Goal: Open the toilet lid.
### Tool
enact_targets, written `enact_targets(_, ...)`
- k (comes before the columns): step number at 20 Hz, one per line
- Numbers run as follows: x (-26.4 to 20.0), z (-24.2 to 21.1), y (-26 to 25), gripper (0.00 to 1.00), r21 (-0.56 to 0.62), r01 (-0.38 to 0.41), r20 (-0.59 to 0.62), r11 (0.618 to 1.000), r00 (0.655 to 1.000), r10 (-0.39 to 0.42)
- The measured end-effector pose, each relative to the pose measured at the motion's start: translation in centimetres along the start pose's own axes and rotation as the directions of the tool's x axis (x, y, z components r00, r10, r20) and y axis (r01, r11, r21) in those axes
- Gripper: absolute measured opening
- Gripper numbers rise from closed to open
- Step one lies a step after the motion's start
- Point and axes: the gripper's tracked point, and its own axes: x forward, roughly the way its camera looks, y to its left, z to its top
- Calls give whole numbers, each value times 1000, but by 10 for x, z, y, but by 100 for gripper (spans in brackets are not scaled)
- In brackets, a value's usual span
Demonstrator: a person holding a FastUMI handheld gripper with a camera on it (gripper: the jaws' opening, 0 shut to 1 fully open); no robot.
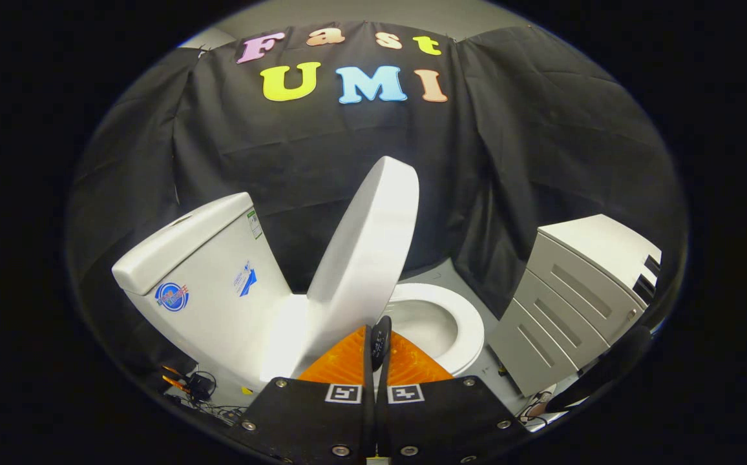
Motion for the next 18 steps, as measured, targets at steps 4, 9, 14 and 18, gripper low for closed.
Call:
enact_targets(4, -6, 9, 18, 0, -94, -7, 24, 996, 1000, 9)
enact_targets(9, -13, 17, 44, 0, -128, -33, 55, 991, 998, 40)
enact_targets(14, -19, 25, 70, 0, -161, -70, 87, 984, 993, 85)
enact_targets(18, -21, 30, 95, 0, -174, -101, 104, 980, 987, 120)
